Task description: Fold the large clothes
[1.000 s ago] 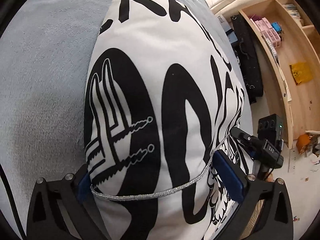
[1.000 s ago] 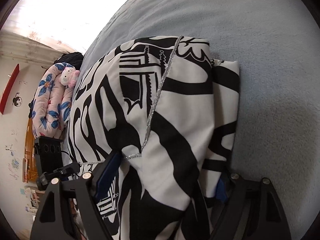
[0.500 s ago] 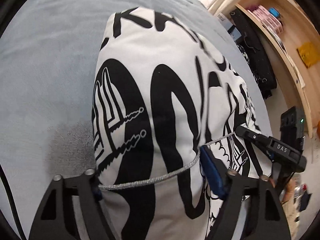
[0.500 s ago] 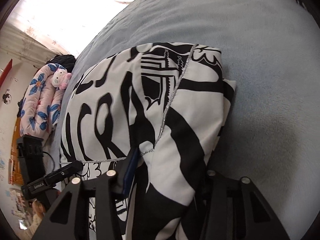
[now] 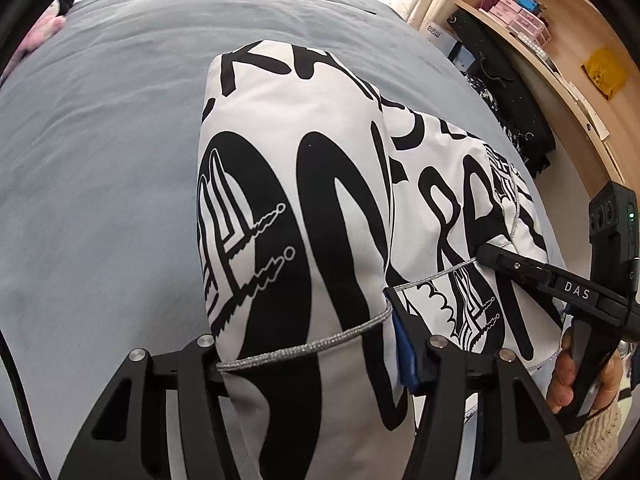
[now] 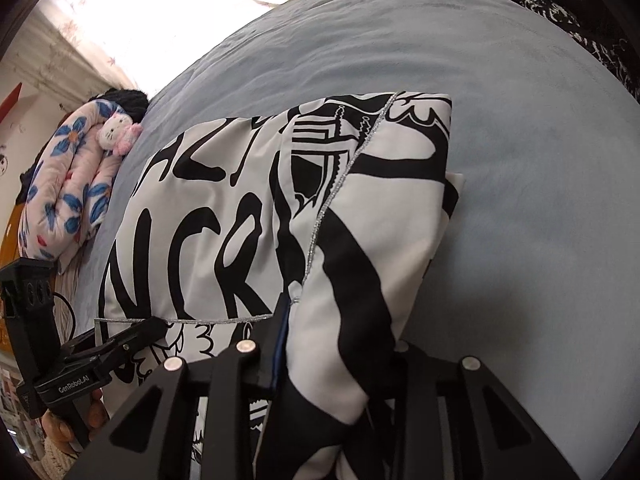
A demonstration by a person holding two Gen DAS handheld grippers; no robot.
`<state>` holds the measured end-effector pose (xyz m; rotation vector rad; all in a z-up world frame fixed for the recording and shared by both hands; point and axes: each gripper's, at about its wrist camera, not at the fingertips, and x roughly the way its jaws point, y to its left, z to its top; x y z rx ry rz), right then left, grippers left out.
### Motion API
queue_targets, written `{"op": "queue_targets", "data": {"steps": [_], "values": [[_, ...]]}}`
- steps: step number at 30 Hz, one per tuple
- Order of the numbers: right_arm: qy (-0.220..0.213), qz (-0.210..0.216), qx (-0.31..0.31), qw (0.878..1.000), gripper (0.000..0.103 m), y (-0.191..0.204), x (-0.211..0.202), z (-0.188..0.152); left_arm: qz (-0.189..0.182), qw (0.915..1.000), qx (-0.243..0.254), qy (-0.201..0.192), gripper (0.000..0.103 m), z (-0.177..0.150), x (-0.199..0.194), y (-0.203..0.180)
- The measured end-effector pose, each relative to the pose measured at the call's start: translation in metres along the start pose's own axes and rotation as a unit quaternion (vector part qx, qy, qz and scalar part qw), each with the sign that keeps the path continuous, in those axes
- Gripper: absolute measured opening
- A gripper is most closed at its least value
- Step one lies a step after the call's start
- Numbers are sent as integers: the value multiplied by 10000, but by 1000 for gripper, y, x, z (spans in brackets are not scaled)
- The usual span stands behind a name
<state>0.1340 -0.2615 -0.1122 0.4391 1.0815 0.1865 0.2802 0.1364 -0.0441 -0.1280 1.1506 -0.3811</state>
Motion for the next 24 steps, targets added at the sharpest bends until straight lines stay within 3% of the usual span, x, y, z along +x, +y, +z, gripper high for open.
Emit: {"op": "queue_targets", "data": {"steps": [8,13,17,20,24], "values": [[247,370,-245,9987,28,84,12,-37,314,9993,-207,-22,56,0,-9,11],[353,662,-536,9957,27,157,34,-37,503,9980,-385,-63,56,-68,-39,54],[345,833,-822,9925,27,212,56,-16,657,9968,-405,-196,56,-97,-53,80],[265,920,-1003,9903,27,251,75,14,741,9960,-329,-368,56,-98,-57,89],[50,1096,-1046,9884,27,294,107,73,748,9953,-205,-585,56,-62,-40,64]]}}
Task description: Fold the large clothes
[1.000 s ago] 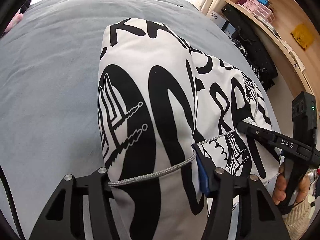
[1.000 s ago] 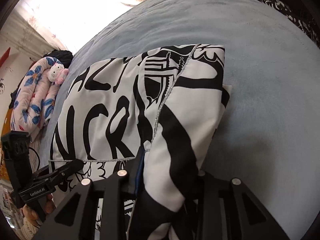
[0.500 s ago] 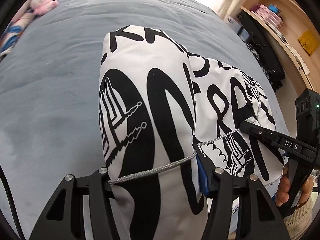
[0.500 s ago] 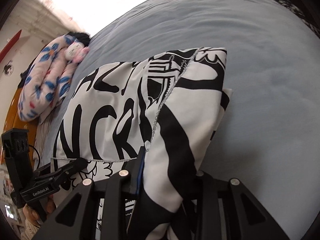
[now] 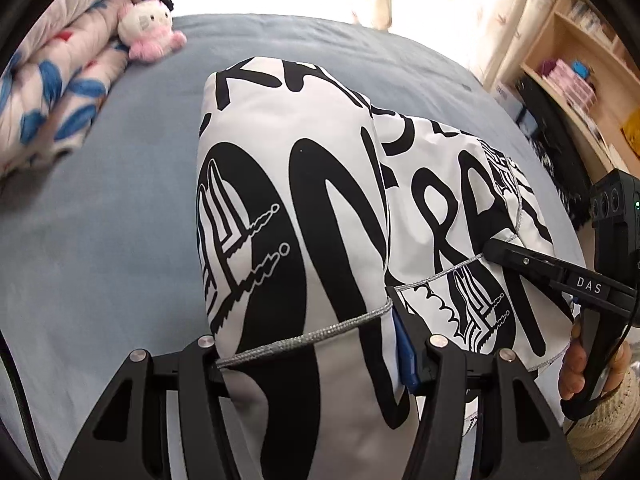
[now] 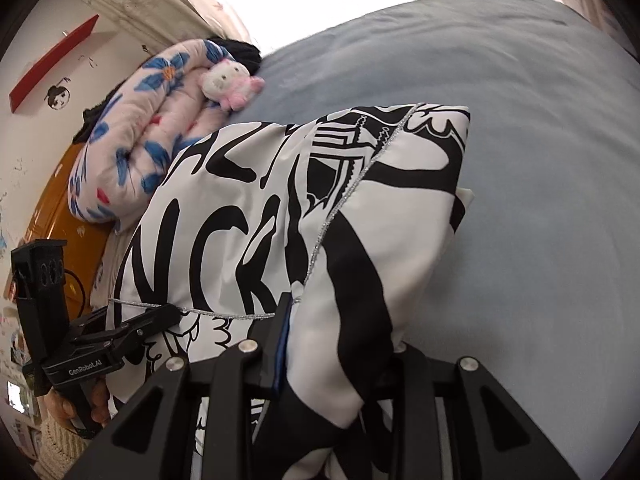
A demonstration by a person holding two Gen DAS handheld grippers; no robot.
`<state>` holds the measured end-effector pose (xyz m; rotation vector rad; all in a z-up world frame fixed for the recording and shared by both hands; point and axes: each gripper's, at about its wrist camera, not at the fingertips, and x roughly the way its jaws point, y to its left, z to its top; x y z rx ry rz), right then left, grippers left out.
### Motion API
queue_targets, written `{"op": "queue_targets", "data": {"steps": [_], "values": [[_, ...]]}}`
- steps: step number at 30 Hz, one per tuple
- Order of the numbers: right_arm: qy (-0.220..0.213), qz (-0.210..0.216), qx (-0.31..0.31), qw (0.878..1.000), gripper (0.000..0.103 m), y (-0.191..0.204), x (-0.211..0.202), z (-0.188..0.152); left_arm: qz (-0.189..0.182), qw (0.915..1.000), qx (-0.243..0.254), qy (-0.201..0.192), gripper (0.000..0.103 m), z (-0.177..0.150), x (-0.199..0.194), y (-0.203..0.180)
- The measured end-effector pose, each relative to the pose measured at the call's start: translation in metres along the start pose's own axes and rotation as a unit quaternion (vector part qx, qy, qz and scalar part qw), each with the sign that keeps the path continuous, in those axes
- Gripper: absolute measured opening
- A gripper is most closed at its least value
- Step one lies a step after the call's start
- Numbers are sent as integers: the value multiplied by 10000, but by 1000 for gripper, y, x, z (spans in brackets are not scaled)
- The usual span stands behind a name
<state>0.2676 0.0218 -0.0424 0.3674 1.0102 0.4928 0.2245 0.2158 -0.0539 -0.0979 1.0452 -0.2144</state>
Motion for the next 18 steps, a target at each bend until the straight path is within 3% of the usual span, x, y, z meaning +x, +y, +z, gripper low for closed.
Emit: {"op": "queue_targets", "data": {"steps": [5,7,10,13,15,16,17,18], "values": [[-357,-13,5,9994,27,9,48,78,39,9994,230,-273,57,58,28,-59],[-536,-34,-11,9986,27,4,64,101,-30,9990,258,-369,57,94,51,-42],[-599,79,102,9981,27,-20,98,127,-43,9989,253,-395,57,124,87,-16],[-351,23,110,9993,29,-45,152,140,68,9995,202,-226,59,134,133,5],[-8,-279,238,9993,40,-69,191,131,336,9993,53,144,69,130,182,28],[-87,-269,253,9993,55,-77,198,125,370,9990,-130,220,82,124,197,40],[-250,-61,214,9994,60,-83,199,119,341,9987,-355,112,100,118,205,55],[-332,46,140,9993,61,-85,197,115,320,9984,-463,-109,103,112,206,66]]}}
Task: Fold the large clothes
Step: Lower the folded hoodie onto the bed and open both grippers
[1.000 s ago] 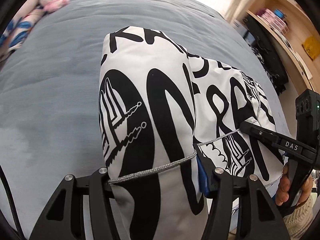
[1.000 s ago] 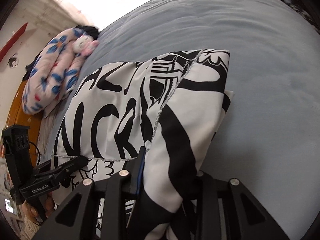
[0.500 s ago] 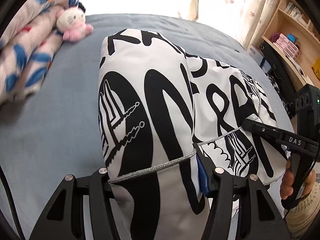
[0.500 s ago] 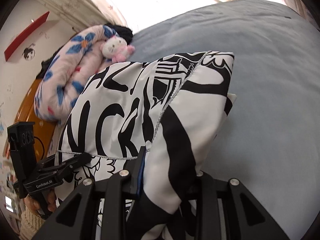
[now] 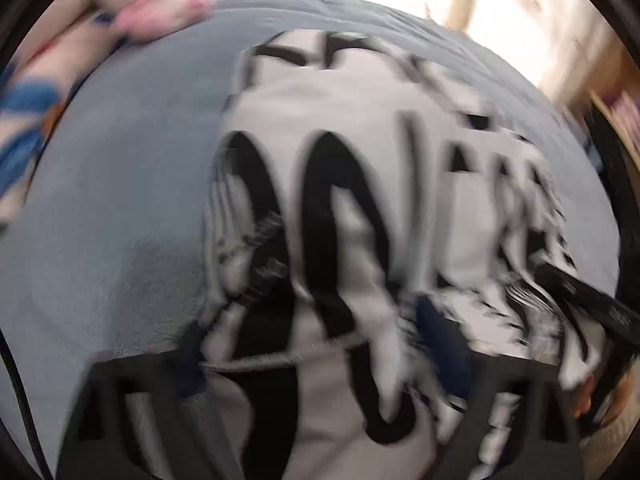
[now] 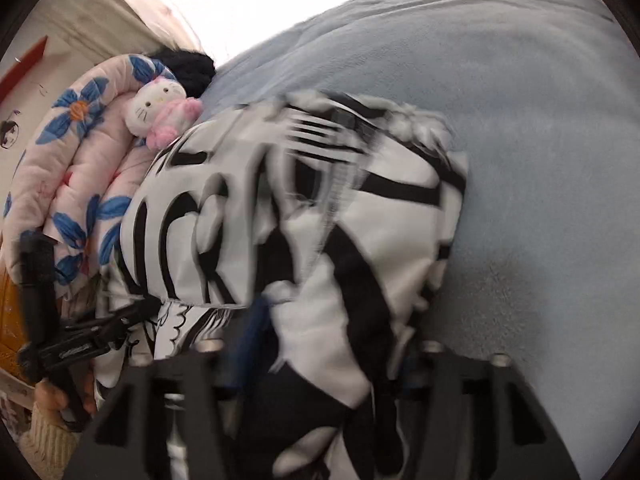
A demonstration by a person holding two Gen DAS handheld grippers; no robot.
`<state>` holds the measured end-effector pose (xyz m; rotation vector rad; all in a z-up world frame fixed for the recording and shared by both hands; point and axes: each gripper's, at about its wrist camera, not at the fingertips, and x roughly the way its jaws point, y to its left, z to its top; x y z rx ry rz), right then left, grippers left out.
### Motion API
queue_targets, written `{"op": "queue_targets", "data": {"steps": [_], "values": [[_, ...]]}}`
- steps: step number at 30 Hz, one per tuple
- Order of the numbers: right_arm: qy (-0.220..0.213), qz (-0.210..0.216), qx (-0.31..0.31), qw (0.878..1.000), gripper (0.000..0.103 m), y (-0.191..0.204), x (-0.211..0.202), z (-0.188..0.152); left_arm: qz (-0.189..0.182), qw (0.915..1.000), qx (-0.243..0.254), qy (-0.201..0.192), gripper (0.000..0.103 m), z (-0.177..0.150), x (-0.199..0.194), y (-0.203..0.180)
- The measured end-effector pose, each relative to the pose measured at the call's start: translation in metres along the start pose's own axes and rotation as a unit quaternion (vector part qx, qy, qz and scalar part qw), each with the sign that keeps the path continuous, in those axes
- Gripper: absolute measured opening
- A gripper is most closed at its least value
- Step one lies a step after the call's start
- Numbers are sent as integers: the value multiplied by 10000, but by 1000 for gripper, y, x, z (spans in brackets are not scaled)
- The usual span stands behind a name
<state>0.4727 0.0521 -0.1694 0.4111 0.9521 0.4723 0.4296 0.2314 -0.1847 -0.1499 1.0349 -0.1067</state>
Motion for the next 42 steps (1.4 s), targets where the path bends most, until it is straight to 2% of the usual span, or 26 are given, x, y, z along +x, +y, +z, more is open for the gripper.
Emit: {"op": "queue_targets", "data": {"steps": [2,4,7,9,12,15,16,17,18,19,20,22,24,27,32,37,42], "values": [[-45,-16,-190,9998,65,1,-6,-4,-153,9995,70,-260,103,-7,-3,6],[-55,-119,-256,9996,69,2,-15,-6,-51,9992,114,-367,103,-9,-9,5],[-76,-337,-187,9992,69,4,-38,-5,462,9971,219,-557,102,-19,-30,-9],[-287,-529,-240,9979,69,12,-57,-8,886,9916,394,-853,101,-28,-50,-22],[-710,-844,-472,9928,69,33,-83,-18,1143,9841,530,-1248,97,-44,-78,-38],[-906,-976,-860,9874,69,63,-91,-29,1168,9822,377,-1418,84,-55,-90,-46],[-935,-945,-958,9865,65,71,-91,-33,1134,9836,287,-1373,73,-64,-89,-50],[-948,-940,-1074,9852,55,79,-89,-37,1053,9858,204,-1294,62,-74,-87,-55],[-906,-1002,-1248,9830,49,88,-84,-42,1044,9876,151,-1162,58,-80,-80,-56],[-834,-1081,-1349,9814,41,93,-77,-44,1195,9872,169,-1045,56,-86,-71,-59],[-731,-1380,-1425,9774,37,94,-66,-48,1403,9841,237,-1065,56,-91,-68,-61],[-555,-1645,-1482,9736,32,85,-53,-53,1580,9795,437,-1168,57,-99,-60,-63],[-449,-1538,-1335,9780,32,73,-52,-54,1604,9793,437,-1153,57,-99,-60,-62],[-402,-1460,-1246,9806,32,75,-65,-53,1556,9823,251,-1012,57,-98,-69,-63],[-348,-1498,-1351,9788,32,89,-97,-65,1049,9902,-40,-916,57,-103,-100,-66],[-421,-1445,-1328,9796,33,102,-148,-80,849,9911,-5,-1029,58,-122,-148,-91],[-635,-1386,-1344,9791,33,120,-220,-97,739,9903,174,-1166,71,-140,-211,-121]]}}
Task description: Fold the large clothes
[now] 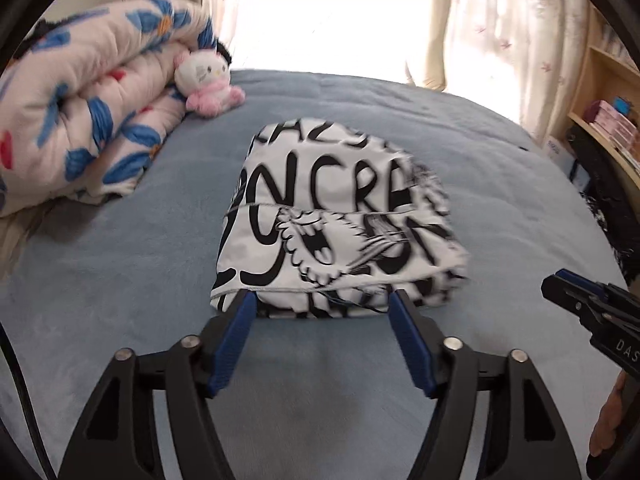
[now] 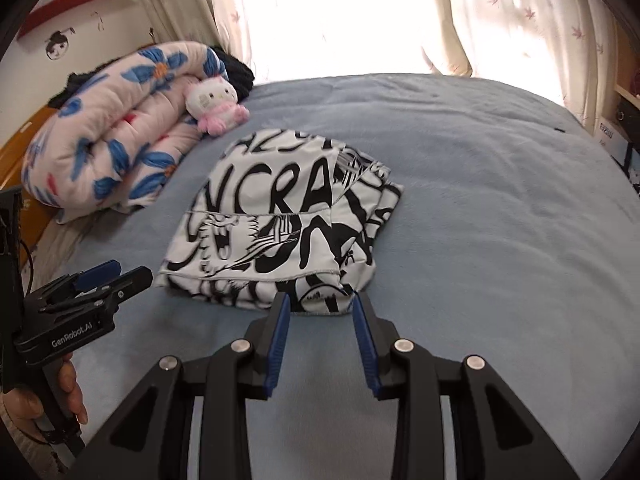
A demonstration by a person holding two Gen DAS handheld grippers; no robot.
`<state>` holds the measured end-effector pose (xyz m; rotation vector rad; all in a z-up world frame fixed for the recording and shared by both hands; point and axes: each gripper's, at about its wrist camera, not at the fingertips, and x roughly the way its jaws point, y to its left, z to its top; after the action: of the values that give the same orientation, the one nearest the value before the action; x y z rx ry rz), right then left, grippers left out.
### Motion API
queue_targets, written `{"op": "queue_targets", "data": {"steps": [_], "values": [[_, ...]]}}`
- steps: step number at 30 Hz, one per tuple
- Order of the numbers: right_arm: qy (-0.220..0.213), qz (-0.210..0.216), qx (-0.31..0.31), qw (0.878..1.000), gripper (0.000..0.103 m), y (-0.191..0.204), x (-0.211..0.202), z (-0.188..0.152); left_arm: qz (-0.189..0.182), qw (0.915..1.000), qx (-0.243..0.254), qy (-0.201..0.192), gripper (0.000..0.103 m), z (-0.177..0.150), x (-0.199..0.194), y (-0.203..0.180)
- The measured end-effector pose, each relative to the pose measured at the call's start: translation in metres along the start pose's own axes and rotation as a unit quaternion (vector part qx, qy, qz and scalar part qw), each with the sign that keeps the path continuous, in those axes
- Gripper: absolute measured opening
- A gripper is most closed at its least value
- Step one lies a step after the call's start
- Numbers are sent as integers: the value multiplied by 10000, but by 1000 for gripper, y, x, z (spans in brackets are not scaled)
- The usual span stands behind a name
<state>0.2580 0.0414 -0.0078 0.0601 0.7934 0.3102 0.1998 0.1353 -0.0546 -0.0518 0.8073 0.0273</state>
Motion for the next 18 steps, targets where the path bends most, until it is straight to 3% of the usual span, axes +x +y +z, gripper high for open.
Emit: {"op": "queue_targets", "data": {"steps": [6,9,18], "values": [[-433,-232,-85,9988,34,2,-91,-8,-26,9989,343,-314,80,-7,-88,-29],[-594,-483,-175,9969,52,3,-126,-20,-64,9984,411,-386,82,-19,-121,-46],[-788,-685,-145,9944,64,-11,-206,-91,-36,9982,435,-407,83,-83,-187,-100]]}}
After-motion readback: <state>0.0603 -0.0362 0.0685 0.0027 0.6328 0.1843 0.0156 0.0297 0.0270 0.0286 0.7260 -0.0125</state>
